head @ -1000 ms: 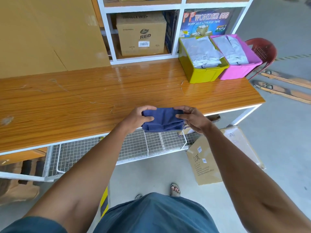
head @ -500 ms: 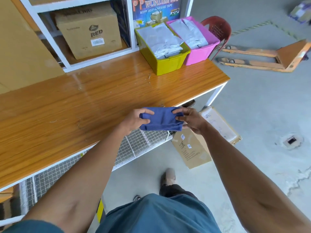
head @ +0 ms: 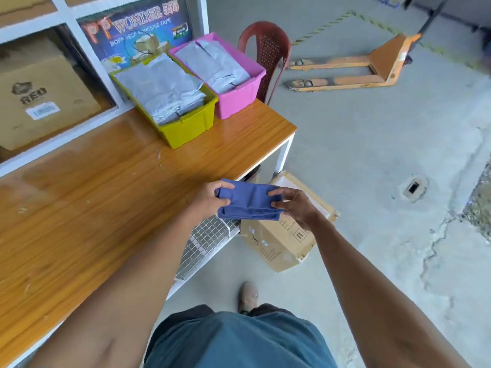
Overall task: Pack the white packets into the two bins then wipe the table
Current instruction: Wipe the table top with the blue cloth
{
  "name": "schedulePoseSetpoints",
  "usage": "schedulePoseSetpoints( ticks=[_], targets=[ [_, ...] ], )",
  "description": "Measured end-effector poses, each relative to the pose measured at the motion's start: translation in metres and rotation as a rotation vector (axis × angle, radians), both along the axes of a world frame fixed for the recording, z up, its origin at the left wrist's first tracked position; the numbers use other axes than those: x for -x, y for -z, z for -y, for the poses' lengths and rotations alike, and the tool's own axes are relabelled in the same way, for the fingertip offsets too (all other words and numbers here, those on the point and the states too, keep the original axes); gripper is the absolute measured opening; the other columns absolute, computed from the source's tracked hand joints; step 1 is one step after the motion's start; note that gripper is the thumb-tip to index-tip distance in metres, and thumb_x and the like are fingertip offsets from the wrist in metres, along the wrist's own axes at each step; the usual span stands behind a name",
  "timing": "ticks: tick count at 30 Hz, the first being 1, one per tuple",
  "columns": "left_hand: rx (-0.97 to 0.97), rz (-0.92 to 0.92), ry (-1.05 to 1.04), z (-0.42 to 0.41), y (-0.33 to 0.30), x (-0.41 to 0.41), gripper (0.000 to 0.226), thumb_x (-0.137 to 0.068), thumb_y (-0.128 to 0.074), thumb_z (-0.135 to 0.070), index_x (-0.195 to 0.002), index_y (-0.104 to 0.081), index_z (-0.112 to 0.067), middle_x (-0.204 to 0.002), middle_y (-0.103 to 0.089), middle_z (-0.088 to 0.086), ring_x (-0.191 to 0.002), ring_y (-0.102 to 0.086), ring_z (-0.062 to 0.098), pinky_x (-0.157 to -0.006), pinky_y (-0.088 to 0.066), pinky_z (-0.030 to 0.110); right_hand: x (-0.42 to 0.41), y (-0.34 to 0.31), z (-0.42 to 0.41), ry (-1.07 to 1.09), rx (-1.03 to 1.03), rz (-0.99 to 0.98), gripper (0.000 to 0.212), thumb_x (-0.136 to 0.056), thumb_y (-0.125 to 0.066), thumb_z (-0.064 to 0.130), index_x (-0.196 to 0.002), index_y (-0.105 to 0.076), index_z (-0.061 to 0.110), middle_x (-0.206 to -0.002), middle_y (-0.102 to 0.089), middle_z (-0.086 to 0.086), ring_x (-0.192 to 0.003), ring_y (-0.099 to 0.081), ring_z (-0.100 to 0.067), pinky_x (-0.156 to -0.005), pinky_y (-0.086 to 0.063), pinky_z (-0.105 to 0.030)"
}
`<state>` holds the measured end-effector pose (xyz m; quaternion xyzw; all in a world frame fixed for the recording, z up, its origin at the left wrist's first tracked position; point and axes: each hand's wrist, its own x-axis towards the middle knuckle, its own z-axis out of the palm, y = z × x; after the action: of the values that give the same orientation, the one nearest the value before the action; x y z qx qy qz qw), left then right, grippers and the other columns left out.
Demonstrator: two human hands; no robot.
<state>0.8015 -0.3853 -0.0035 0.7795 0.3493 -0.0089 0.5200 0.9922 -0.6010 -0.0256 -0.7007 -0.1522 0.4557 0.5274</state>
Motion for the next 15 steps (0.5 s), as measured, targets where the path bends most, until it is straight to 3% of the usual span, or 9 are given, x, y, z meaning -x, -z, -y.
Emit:
schedulePoseSetpoints(
  ticks=[3, 5, 6, 8, 11, 15],
  targets=[
    [-0.014, -0.054, 0.077, 0.006, 0.007, -0.039, 0.043, -0.092, -0.072, -0.002, -0.121, -0.073, -0.033, -0.113, -0.067, 0.002, -0.08, -0.063, 0.015, -0.065, -0.054, 0.023, -0.023, 0.01, 0.02, 0.013, 0.05, 0.015, 0.038, -0.087, -0.076, -0.01, -0.111, -0.08, 0.019, -0.122, -0.069, -0.007, -0.101, -0.066, -0.022, -0.077, -0.057, -0.03],
    [-0.034, -0.089, 0.128, 0.009, 0.012, -0.063, 0.043, -0.091, -0.074, -0.006, -0.117, -0.073, -0.041, -0.118, -0.069, 0.002, -0.089, -0.067, 0.023, -0.078, -0.059, 0.04, -0.034, 0.015, 0.032, 0.046, 0.074, 0.007, 0.04, -0.087, -0.076, -0.011, -0.112, -0.08, 0.02, -0.128, -0.066, -0.008, -0.106, -0.067, -0.026, -0.077, -0.059, -0.03],
    [-0.037, -0.101, 0.155, 0.01, 0.014, -0.074, 0.044, -0.091, -0.074, -0.006, -0.117, -0.073, -0.041, -0.118, -0.07, 0.006, -0.089, -0.067, 0.026, -0.077, -0.058, 0.042, -0.04, 0.019, 0.037, 0.074, 0.08, 0.003, 0.04, -0.086, -0.076, -0.011, -0.112, -0.08, 0.02, -0.129, -0.066, -0.008, -0.108, -0.068, -0.028, -0.077, -0.061, -0.032],
    [-0.045, -0.114, 0.222, 0.012, 0.02, -0.101, 0.043, -0.093, -0.073, -0.004, -0.121, -0.073, -0.038, -0.115, -0.068, 0.007, -0.087, -0.066, 0.031, -0.072, -0.053, 0.033, -0.049, 0.028, 0.047, 0.147, 0.127, 0.029, 0.042, -0.084, -0.078, -0.01, -0.109, -0.08, 0.023, -0.128, -0.067, -0.005, -0.111, -0.069, -0.033, -0.082, -0.065, -0.043],
    [-0.077, -0.138, 0.323, 0.012, 0.034, -0.137, 0.042, -0.096, -0.069, -0.001, -0.127, -0.071, -0.028, -0.116, -0.062, 0.002, -0.079, -0.058, 0.013, -0.06, -0.043, 0.016, -0.057, 0.043, 0.058, 0.252, 0.226, 0.092, 0.043, -0.081, -0.082, -0.004, -0.104, -0.081, 0.031, -0.123, -0.07, -0.001, -0.102, -0.074, -0.034, -0.084, -0.064, -0.053],
    [-0.118, -0.169, 0.449, 0.012, 0.058, -0.182, 0.043, -0.093, -0.071, -0.005, -0.122, -0.072, -0.036, -0.144, -0.056, 0.014, -0.077, -0.059, 0.014, -0.047, -0.043, 0.014, -0.065, 0.056, 0.066, 0.337, 0.323, 0.145, 0.039, -0.083, -0.081, -0.001, -0.108, -0.08, 0.027, -0.114, -0.073, 0.006, -0.096, -0.072, -0.019, -0.074, -0.057, -0.023]
  ],
)
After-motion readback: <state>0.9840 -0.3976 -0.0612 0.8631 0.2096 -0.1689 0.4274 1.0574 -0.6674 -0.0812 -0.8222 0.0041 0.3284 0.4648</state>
